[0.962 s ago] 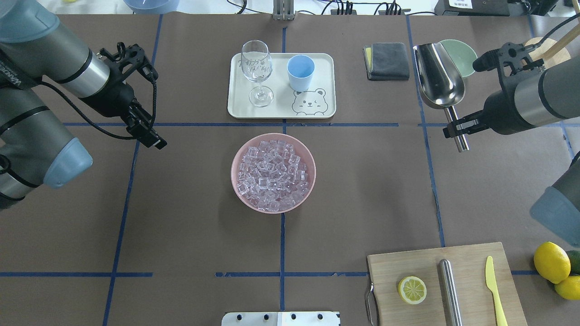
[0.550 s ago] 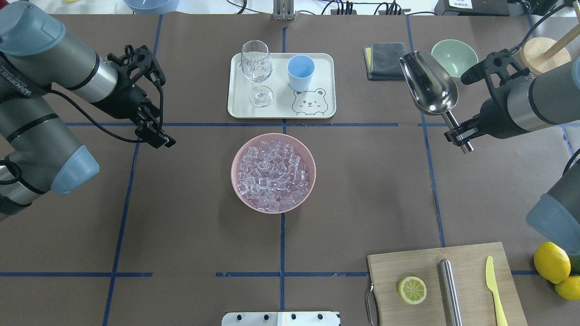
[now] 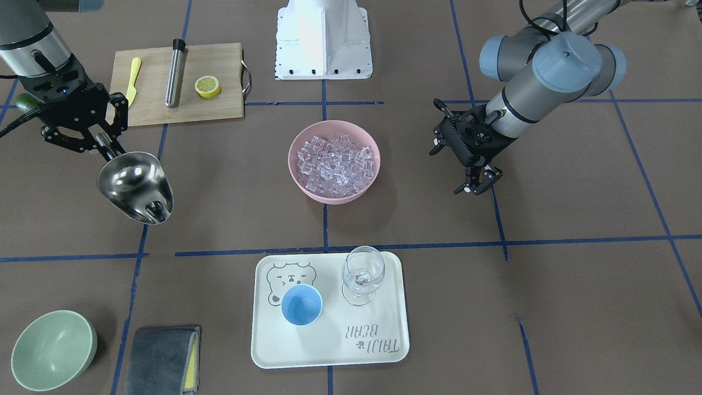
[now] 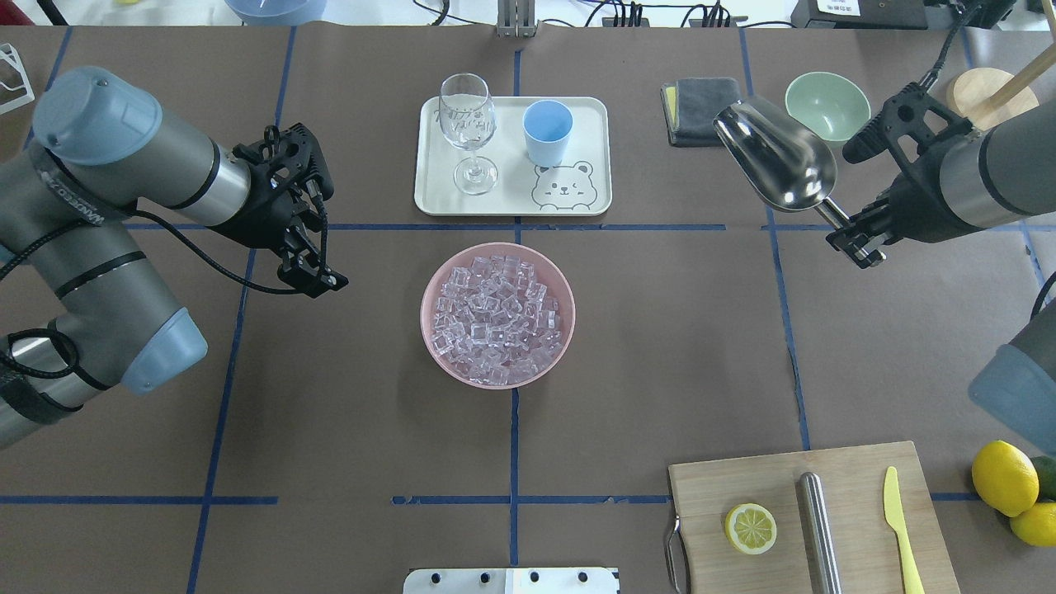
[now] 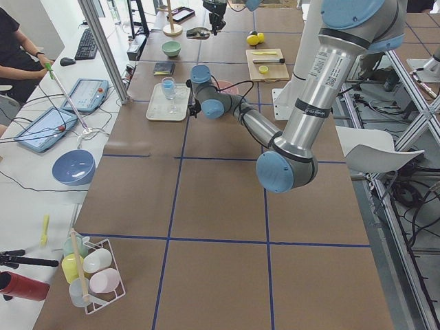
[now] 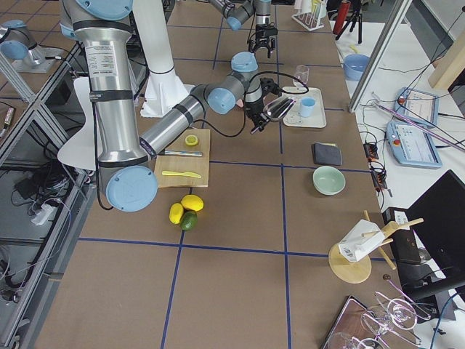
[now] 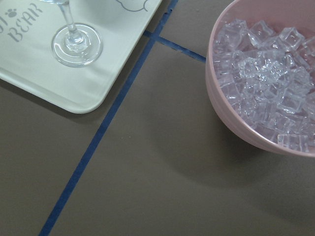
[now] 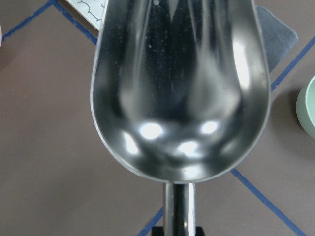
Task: Put ice in cup with scoop
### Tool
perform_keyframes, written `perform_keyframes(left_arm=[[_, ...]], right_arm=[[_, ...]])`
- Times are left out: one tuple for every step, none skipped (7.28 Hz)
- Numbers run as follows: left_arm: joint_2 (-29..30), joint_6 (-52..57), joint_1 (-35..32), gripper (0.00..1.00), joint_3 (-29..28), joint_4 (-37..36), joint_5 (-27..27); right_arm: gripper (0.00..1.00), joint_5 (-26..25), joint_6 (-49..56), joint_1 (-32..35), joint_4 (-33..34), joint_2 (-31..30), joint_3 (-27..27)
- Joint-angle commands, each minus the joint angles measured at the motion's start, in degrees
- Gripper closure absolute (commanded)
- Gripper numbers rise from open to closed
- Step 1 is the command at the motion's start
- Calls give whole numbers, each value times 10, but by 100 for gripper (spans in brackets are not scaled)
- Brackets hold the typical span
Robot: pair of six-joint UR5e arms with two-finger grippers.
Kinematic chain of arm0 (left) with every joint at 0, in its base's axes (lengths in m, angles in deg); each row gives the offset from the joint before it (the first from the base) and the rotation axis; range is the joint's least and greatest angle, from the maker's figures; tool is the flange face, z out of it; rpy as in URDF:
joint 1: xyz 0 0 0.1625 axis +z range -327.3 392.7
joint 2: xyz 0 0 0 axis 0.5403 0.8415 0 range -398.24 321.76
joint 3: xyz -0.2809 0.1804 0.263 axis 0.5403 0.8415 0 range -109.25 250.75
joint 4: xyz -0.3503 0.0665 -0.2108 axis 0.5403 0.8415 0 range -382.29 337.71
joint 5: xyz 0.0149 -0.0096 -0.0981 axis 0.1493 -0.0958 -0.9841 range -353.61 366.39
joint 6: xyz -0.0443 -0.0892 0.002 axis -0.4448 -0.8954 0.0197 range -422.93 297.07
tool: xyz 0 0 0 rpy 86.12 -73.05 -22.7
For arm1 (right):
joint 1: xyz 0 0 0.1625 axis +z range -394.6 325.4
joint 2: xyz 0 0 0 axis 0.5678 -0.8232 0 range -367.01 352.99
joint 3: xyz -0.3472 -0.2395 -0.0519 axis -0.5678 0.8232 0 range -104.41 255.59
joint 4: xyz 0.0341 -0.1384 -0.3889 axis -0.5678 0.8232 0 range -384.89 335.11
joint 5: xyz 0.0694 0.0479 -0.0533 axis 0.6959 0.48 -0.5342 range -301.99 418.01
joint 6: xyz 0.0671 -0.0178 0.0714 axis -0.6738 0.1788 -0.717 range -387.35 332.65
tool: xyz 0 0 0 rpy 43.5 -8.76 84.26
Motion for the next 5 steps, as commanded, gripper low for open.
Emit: perform_keyframes(left_arm=[[-5, 3, 14, 0, -64, 159, 24], [-14, 3, 26, 0, -95, 254, 21], [-14, 1, 41, 0, -106, 289, 15], [-14, -2, 54, 0, -107, 289, 15], [-8, -8, 82, 0, -115, 290, 15]], right_arm=[[100, -18, 83, -5, 127, 51, -10], [100, -51, 105, -29, 229, 88, -31], [100, -98, 130, -63, 339, 154, -31], [100, -143, 145, -89, 419, 202, -30], [100, -156, 147, -110, 446, 223, -30]])
